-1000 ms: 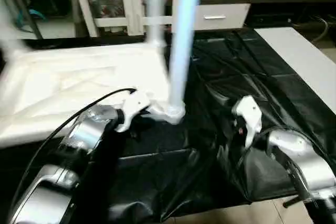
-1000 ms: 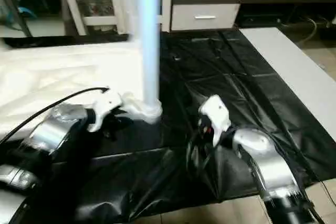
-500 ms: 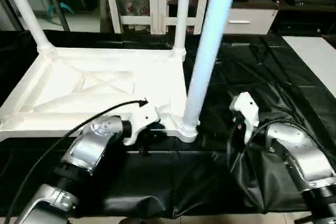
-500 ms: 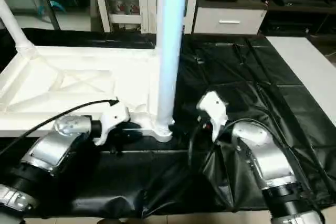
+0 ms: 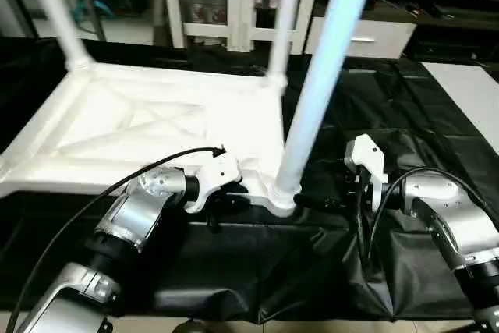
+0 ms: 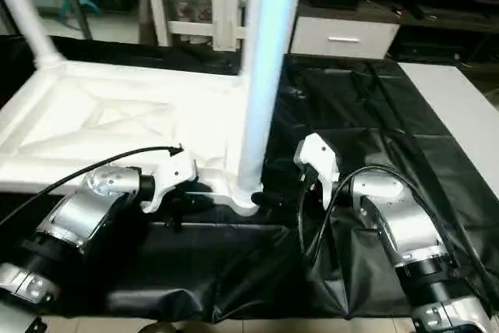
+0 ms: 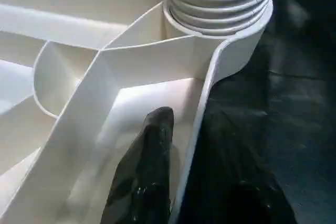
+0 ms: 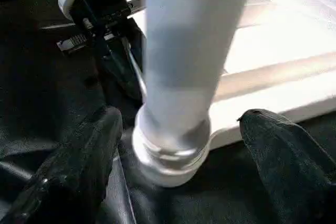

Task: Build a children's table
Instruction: Rotate table base, then rotate leg to tighten

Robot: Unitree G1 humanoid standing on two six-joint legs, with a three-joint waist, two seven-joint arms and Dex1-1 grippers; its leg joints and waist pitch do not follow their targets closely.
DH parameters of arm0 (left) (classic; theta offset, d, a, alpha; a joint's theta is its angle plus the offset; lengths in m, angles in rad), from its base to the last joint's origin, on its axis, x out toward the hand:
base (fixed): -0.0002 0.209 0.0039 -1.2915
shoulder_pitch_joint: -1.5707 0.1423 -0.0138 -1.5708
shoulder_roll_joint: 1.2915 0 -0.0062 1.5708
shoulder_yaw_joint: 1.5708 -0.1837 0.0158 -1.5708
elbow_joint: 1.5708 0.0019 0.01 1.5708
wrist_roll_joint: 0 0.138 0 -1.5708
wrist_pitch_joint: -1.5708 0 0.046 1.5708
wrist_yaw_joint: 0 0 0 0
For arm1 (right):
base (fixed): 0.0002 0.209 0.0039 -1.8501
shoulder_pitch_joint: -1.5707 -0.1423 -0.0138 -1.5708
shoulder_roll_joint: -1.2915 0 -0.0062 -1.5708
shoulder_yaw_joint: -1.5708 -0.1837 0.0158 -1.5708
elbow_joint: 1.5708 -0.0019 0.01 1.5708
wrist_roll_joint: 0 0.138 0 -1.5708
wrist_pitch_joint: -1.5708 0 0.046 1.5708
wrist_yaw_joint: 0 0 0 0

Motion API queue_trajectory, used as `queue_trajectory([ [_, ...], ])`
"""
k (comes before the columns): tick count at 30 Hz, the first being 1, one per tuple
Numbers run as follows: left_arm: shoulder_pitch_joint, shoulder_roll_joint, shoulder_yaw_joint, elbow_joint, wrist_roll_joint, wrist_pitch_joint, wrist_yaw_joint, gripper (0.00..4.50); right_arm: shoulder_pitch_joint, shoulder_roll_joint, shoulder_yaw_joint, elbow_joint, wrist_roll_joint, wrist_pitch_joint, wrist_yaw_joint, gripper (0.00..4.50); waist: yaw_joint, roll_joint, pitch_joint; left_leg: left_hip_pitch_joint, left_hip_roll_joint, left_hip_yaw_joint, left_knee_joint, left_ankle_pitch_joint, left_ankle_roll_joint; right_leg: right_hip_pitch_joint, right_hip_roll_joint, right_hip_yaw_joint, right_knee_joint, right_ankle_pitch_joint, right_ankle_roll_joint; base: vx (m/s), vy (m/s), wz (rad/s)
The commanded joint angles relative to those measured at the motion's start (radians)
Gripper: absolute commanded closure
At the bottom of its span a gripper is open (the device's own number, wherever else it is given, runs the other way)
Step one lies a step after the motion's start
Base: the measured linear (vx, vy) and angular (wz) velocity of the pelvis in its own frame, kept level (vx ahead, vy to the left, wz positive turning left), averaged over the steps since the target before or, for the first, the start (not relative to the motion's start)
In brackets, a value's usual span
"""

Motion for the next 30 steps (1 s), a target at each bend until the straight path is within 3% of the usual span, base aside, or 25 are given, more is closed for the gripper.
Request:
queue_trajectory([
  [1,-0.057,-0.020,-0.026,0.015,-0.037,0.021,-0.085,3.10,-0.002,-0.017,0.004,-0.009,0.000,-0.010,0.016,0.53,-0.010,0.000,-0.062,0.028,0.058,-0.020,-0.072,-0.097,0.068,0.030,-0.051,0.029,-0.057,-0.029,-0.271,0.000,0.000,0.00],
  [2,-0.078,-0.015,-0.027,0.020,-0.040,0.024,-0.110,3.02,0.005,-0.022,0.005,-0.020,0.001,-0.005,0.021,0.53,-0.004,0.004,-0.062,0.031,0.057,-0.020,-0.072,-0.106,0.058,0.029,-0.051,0.029,-0.056,-0.033,-0.273,0.000,0.000,0.00],
  [4,-0.108,-0.005,-0.034,0.036,-0.029,-0.012,-0.128,2.88,0.018,-0.030,0.006,-0.040,0.006,0.004,0.031,0.53,-0.006,-0.003,-0.063,0.022,0.059,-0.024,-0.073,-0.102,0.050,0.039,-0.055,0.028,-0.051,-0.011,-0.277,0.000,0.000,0.00],
  [5,-0.130,0.000,-0.039,0.059,-0.013,-0.047,-0.129,2.75,0.027,-0.036,0.007,-0.052,0.007,0.007,0.037,0.53,-0.004,0.008,-0.064,0.025,0.058,-0.025,-0.072,-0.102,0.049,0.036,-0.053,0.028,-0.053,-0.001,-0.274,0.000,0.000,0.00],
  [8,-0.152,0.005,-0.043,0.087,0.000,-0.074,-0.132,2.73,0.033,-0.041,0.007,-0.056,0.006,0.004,0.045,0.53,-0.008,0.000,-0.066,0.018,0.058,-0.026,-0.070,-0.090,0.053,0.044,-0.058,0.027,-0.049,0.040,-0.283,0.000,0.000,0.00],
  [13,-0.216,0.012,-0.076,0.196,0.031,-0.202,-0.184,2.73,0.052,-0.054,0.001,-0.063,0.003,-0.003,0.061,0.53,-0.016,0.019,-0.064,0.020,0.058,-0.028,-0.072,-0.135,0.034,0.046,-0.057,0.027,-0.054,0.004,-0.283,0.000,0.000,0.00],
  [14,-0.230,0.006,-0.074,0.214,0.030,-0.207,-0.188,2.73,0.055,-0.054,0.000,-0.068,0.004,-0.002,0.061,0.53,-0.017,0.015,-0.064,0.019,0.057,-0.028,-0.072,-0.133,0.034,0.048,-0.056,0.027,-0.055,0.009,-0.283,0.000,0.000,0.00],
  [15,-0.242,0.003,-0.076,0.228,0.030,-0.216,-0.196,2.73,0.061,-0.056,-0.001,-0.075,0.003,-0.001,0.059,0.53,-0.019,0.025,-0.067,0.018,0.058,-0.029,-0.070,-0.127,0.031,0.049,-0.057,0.027,-0.050,0.037,-0.292,0.000,0.000,0.00],
  [16,-0.254,0.002,-0.081,0.245,0.031,-0.224,-0.204,2.73,0.067,-0.057,-0.001,-0.084,0.003,0.002,0.057,0.53,-0.022,0.021,-0.067,0.018,0.058,-0.027,-0.070,-0.129,0.033,0.049,-0.055,0.026,-0.052,0.043,-0.295,0.000,0.000,0.00],
  [23,-0.268,0.021,-0.121,0.294,0.064,-0.261,-0.240,2.73,0.087,-0.062,-0.007,-0.103,-0.001,0.004,0.051,0.53,-0.028,0.029,-0.063,0.015,0.061,-0.028,-0.071,-0.142,0.043,0.051,-0.060,0.027,-0.055,0.006,-0.311,0.000,0.000,0.00],
  [30,-0.264,0.036,-0.137,0.351,0.096,-0.303,-0.244,3.33,0.081,-0.052,-0.002,-0.105,-0.005,0.003,0.040,0.53,-0.029,0.036,-0.065,0.016,0.063,-0.028,-0.072,-0.146,0.040,0.048,-0.058,0.026,-0.053,0.016,-0.316,0.000,0.000,0.00],
])
